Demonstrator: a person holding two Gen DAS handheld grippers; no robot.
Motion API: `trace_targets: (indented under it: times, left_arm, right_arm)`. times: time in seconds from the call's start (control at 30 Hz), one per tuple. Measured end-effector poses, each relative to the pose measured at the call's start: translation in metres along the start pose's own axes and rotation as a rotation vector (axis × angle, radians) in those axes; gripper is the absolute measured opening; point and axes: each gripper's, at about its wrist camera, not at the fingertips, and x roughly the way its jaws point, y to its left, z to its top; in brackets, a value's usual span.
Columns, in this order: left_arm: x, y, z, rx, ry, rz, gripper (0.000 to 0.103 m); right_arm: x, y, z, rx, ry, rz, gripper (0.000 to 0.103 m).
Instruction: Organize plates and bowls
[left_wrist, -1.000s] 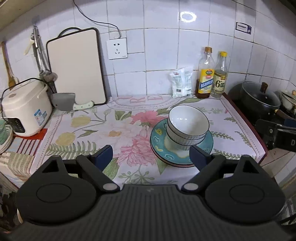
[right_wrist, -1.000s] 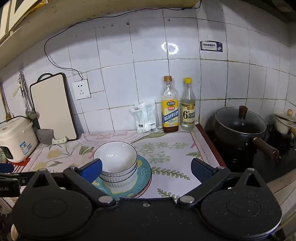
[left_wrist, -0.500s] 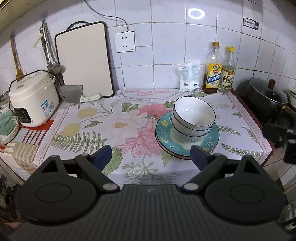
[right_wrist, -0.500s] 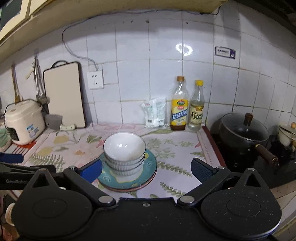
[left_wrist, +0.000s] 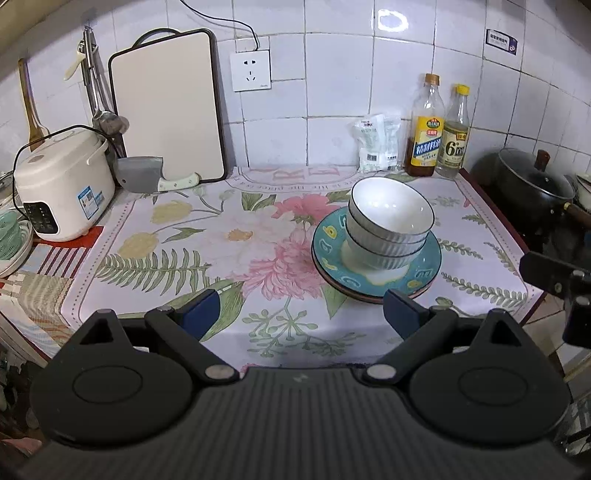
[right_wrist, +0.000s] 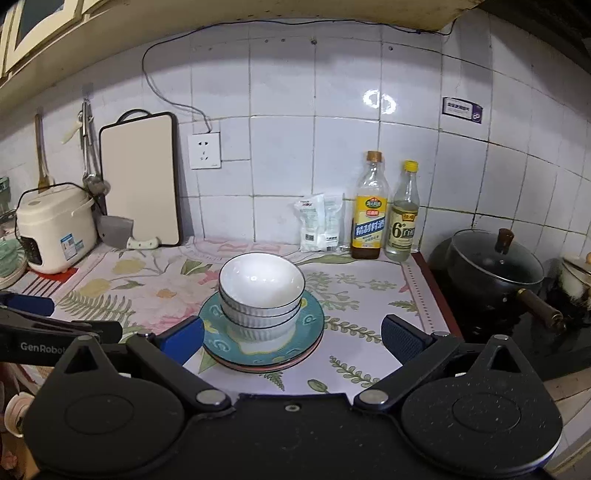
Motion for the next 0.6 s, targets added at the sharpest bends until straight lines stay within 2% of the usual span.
trace_targets:
  times: [0.6]
  left_arm:
    - [0.001,0.0048,-0.0032,-0.025,0.024,-0.003,0.096]
  right_arm:
    - [0.0006,0.009,-0.007,-0.009,-0.015,0.013,0.103]
